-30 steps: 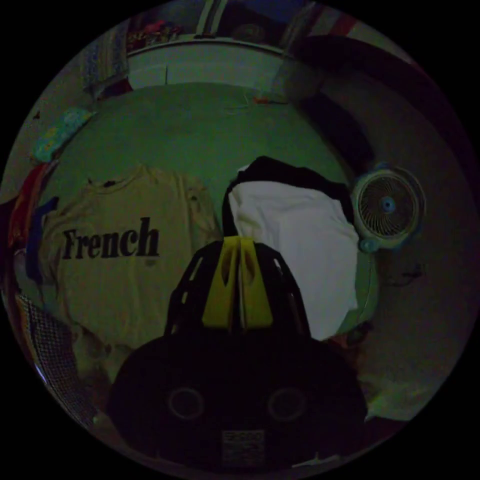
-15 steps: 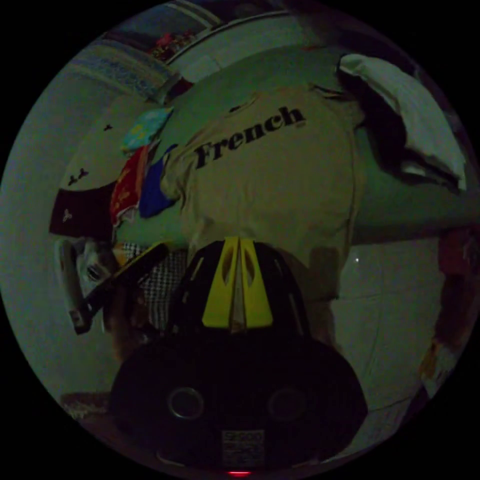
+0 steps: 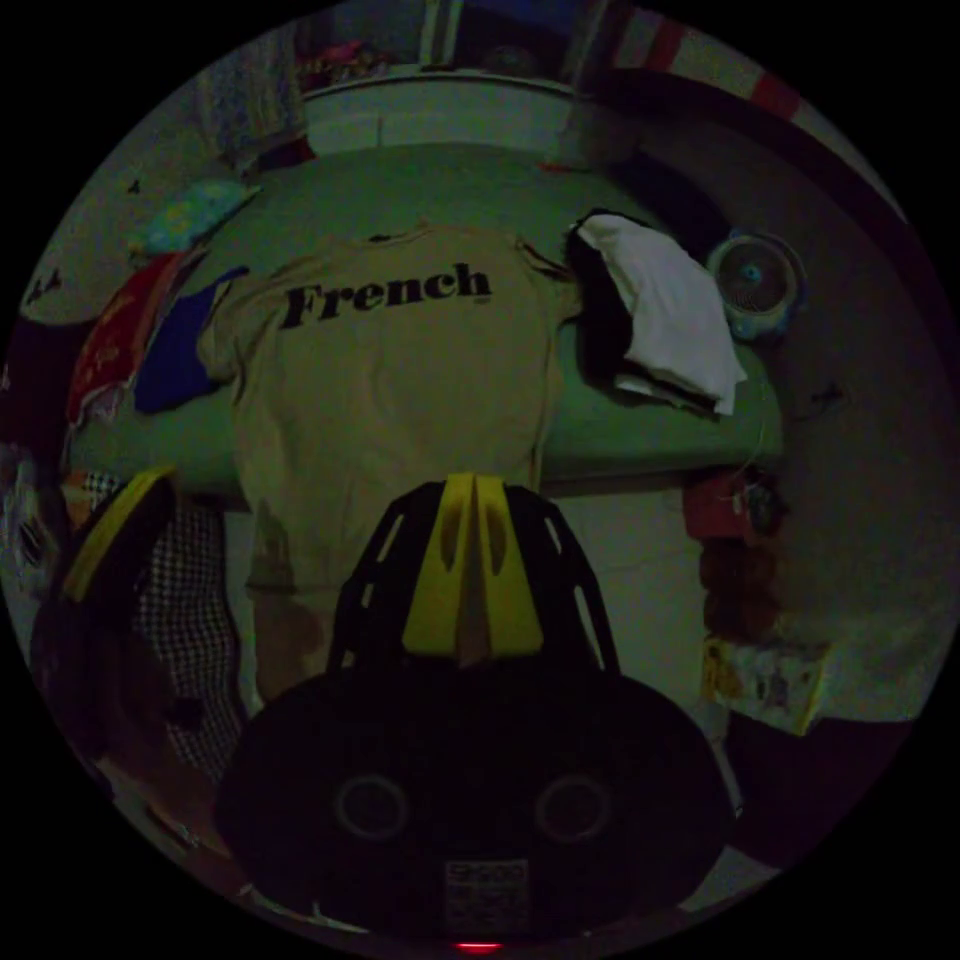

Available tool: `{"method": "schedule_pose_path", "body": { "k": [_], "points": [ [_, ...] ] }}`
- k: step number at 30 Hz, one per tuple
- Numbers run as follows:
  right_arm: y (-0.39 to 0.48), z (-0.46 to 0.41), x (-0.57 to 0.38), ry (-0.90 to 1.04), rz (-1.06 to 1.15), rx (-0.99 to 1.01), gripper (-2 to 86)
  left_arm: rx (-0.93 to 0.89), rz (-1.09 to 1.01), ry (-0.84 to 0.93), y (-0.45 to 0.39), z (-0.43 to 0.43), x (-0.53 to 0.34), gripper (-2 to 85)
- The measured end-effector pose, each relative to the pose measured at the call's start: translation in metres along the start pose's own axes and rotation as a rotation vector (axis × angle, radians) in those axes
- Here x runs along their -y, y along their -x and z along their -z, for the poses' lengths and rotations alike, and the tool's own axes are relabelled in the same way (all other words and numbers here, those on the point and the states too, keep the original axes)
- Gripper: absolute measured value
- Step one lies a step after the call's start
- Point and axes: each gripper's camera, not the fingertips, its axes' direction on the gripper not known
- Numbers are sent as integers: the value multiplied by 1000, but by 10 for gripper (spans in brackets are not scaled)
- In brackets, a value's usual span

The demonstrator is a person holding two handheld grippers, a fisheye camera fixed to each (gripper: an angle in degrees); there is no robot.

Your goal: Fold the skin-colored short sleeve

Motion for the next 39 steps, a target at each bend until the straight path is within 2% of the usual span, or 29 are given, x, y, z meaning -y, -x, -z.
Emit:
{"method": "schedule_pose_path", "body": {
  "k": [5, 9, 12, 14, 20, 24, 39],
  "points": [
    [16, 5, -28, -93, 14, 83, -13, -104, 25, 21, -26, 19, -20, 2],
    [30, -4, -52, -167, 6, 5, -14, -114, 47, 55, -41, 27, -29, 3],
    [39, -21, -64, -147, -23, 17, -13, -148, 62, -4, -55, 32, -39, 3],
    [43, -32, -70, -98, -24, 59, -13, -180, 64, 20, -68, 30, -45, 3],
    [53, -43, -96, -81, -13, 60, -14, -115, 40, 62, -95, 38, -61, 3],
    [54, -45, -111, -87, -21, 122, -14, -134, 49, 76, -106, 43, -69, 3],
    [62, -53, -161, -92, -18, 151, -15, -99, 21, 55, -154, 73, -99, 3]
  ]
}}
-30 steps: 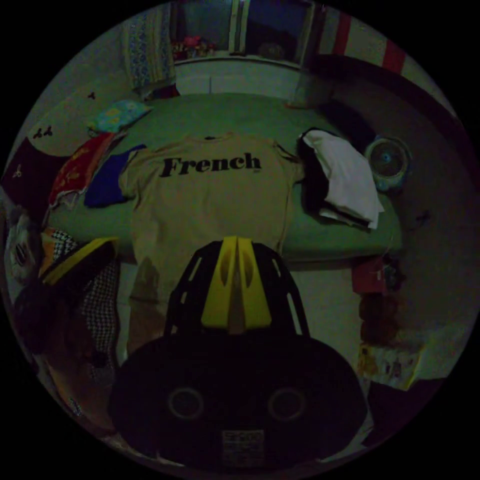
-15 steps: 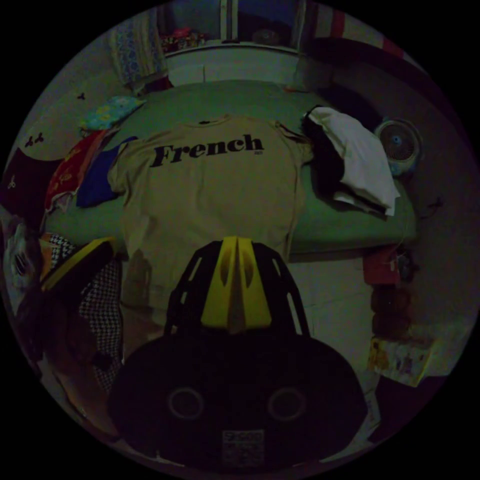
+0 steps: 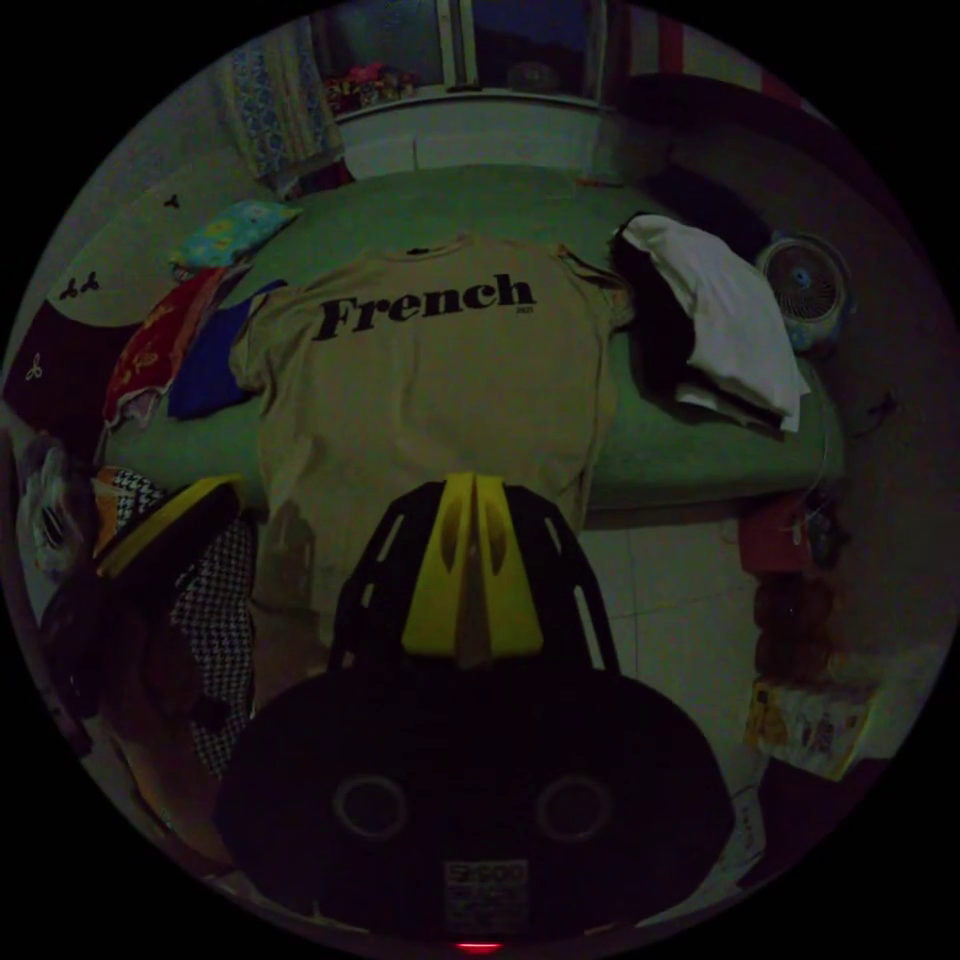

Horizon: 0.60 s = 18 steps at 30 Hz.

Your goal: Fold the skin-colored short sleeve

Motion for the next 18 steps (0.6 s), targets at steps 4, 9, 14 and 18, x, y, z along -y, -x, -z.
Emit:
{"method": "schedule_pose_path", "body": {
  "k": [4, 9, 14, 18],
  "points": [
    [-1, -4, -10, 11, 0, 3, -13, 0, -15, 14, -11, 1, -9, 3],
    [-1, -3, -22, 3, 9, -5, -13, 1, -19, 31, -19, 1, -16, 3],
    [-3, -5, -28, 6, 13, 2, -14, -21, -10, 13, -24, 6, -19, 4],
    [-5, -8, -29, 9, 20, 7, -14, -22, -13, 9, -27, 5, -19, 4]
  ]
}}
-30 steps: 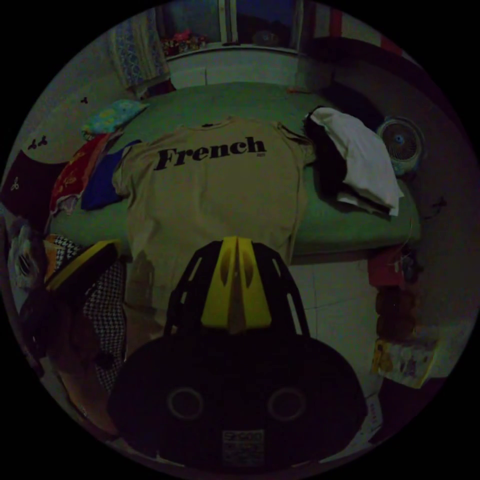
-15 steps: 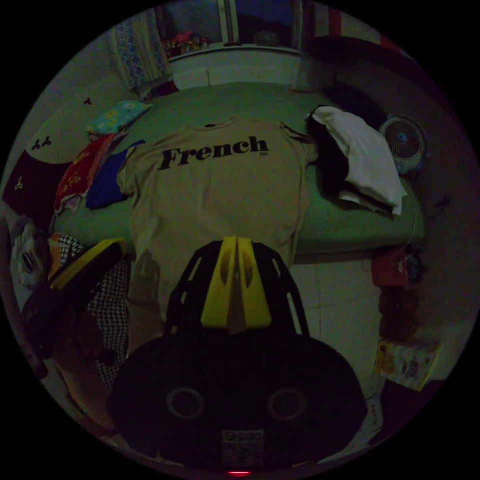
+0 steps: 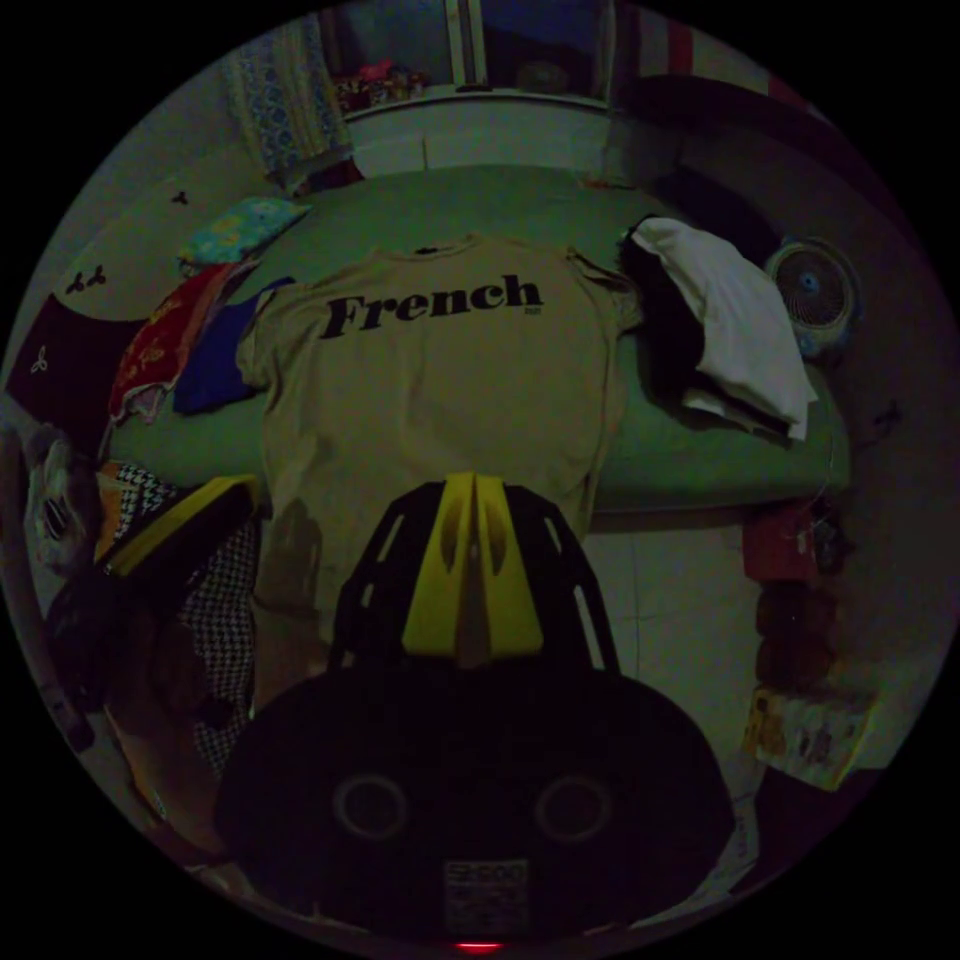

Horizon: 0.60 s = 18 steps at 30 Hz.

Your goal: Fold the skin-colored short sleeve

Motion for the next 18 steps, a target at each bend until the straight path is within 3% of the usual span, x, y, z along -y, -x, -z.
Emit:
{"method": "schedule_pose_path", "body": {
  "k": [18],
  "points": [
    [-10, 11, -29, -29, 23, 16, -13, -40, -5, -18, -5, 9, -12, 4]
  ]
}}
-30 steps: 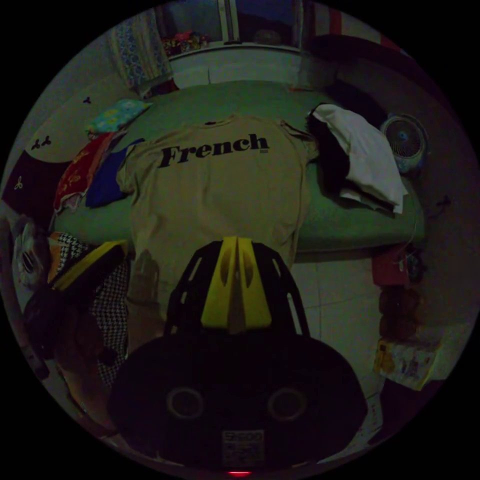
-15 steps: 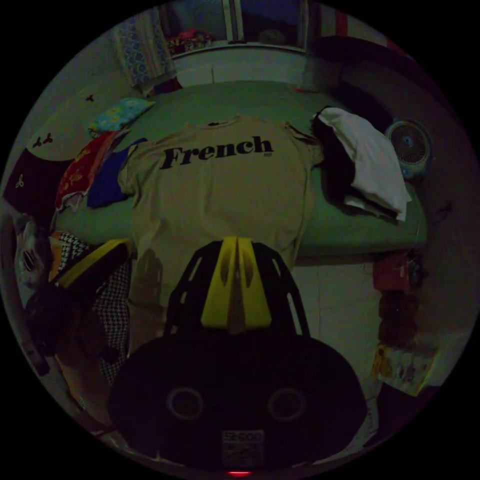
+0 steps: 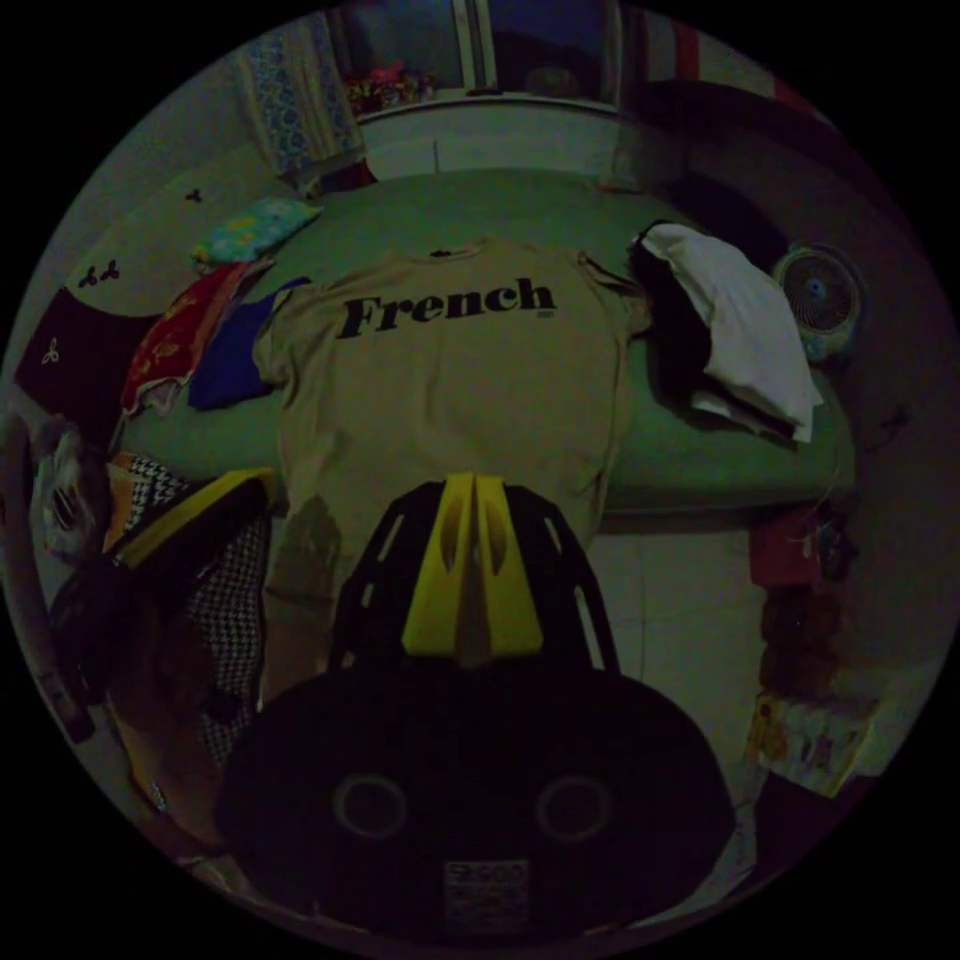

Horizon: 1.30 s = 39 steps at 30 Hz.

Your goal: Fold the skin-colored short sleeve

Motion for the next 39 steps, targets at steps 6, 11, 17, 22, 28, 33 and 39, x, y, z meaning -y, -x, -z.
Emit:
{"method": "schedule_pose_path", "body": {
  "k": [6, 11, 17, 22, 28, 33, 39],
  "points": [
    [-8, 3, -1, -3, -3, -4, -14, 4, -6, 23, -2, -3, 3, 4],
    [-16, 4, -3, 3, -12, 4, -14, 7, -12, 8, -4, -2, 5, 4],
    [-20, 2, -9, 15, 4, 1, -14, 12, -14, 31, -4, -8, 3, 4],
    [-25, 7, -10, 2, 11, 2, -14, 10, -6, 24, -3, -6, 6, 3],
    [-32, 9, -15, 0, 10, 6, -14, 13, -11, 17, -4, -6, 6, 3],
    [-38, 12, -15, 1, 16, -3, -14, 20, -11, 41, -4, -11, 8, 3],
    [-48, 19, -20, -24, 10, 20, -14, 21, -17, 15, -5, -6, 10, 4]
  ]
}}
